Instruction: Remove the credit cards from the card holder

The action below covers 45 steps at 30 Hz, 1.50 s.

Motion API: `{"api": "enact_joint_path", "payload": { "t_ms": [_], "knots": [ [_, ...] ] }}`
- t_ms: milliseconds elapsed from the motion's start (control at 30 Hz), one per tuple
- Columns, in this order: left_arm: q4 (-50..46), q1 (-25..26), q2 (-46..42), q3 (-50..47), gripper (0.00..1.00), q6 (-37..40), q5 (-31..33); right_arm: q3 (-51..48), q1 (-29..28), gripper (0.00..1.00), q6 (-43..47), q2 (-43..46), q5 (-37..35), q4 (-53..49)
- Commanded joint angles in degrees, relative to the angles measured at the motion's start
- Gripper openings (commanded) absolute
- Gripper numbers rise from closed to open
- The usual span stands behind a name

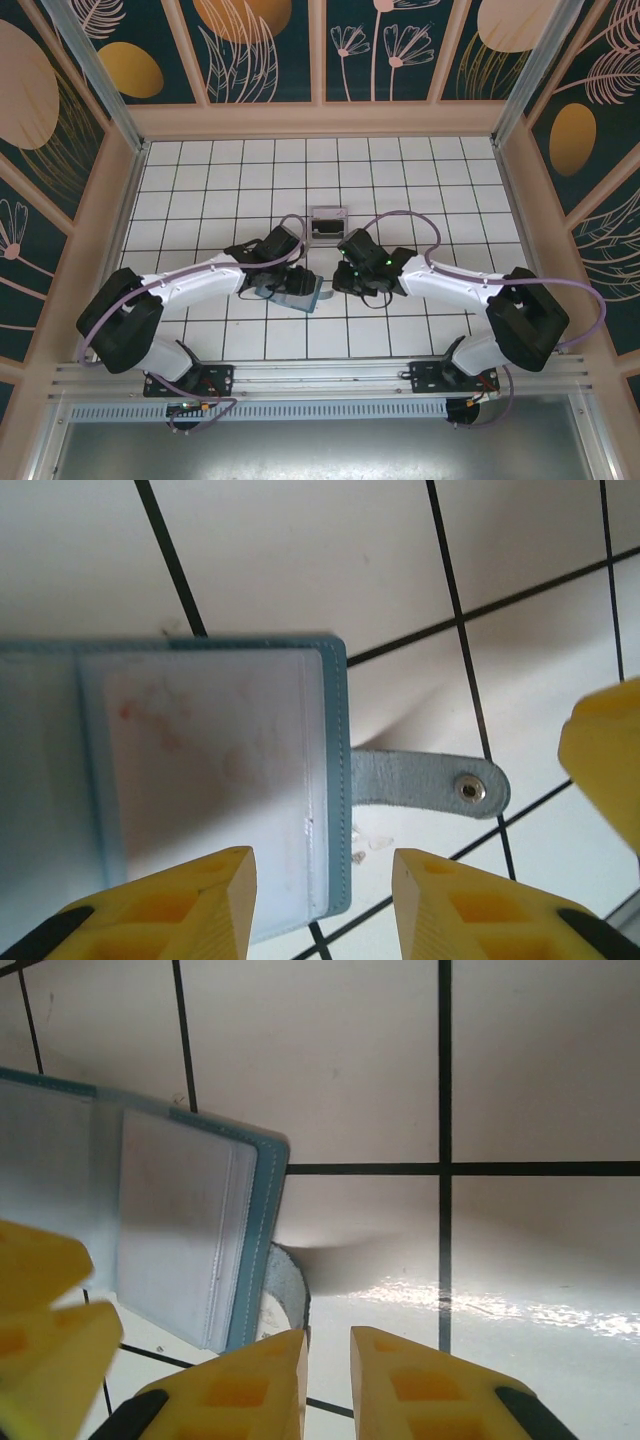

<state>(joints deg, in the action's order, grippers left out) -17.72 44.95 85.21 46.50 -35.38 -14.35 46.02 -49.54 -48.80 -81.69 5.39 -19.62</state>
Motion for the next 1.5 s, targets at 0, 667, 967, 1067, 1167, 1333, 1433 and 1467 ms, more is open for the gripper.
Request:
{"api": "enact_joint_path", "payload": {
  "t_ms": [0,667,967,1067,1167,1333,1433,1467],
  "knots": [
    [3.61,0.19,-0.19,-1.85,0.42,-1.89,-4.42,-0.37,0.58,0.2,-0.12,1.21,-1.81,-1.27],
    [0.67,0.21,8.17,1.07,0.42,2.0,-1.99,0.12,0.67,0.22,0.69,-0.13,-1.33,-1.56],
    [-4.44,0.18,7.87,2.91,0.42,2.81,5.15,0.64,0.76,0.22,1.17,-0.83,-1.3,-1.76],
    [-5.52,0.24,7.6,3.15,0.42,2.77,6.73,0.7,0.74,0.22,1.26,-0.94,-1.34,-1.74],
    [-6.76,0.53,7.37,3.56,0.41,2.68,8.4,0.85,0.85,0.22,1.4,-1.18,-1.26,-1.82],
    [-8.88,1.59,6.73,4.95,0.42,2.68,11.34,1.07,0.95,0.23,1.62,-1.2,-1.35,-2.02],
    [-10.7,2.23,7.29,5.99,0.42,2.47,13.65,1.16,1.02,0.24,1.73,-1.13,-1.34,-2.05],
    [-11.67,2.61,7.5,6.63,0.42,2.46,15.05,1.24,1.01,0.24,1.73,-1.14,-1.39,-2.13]
  ]
}}
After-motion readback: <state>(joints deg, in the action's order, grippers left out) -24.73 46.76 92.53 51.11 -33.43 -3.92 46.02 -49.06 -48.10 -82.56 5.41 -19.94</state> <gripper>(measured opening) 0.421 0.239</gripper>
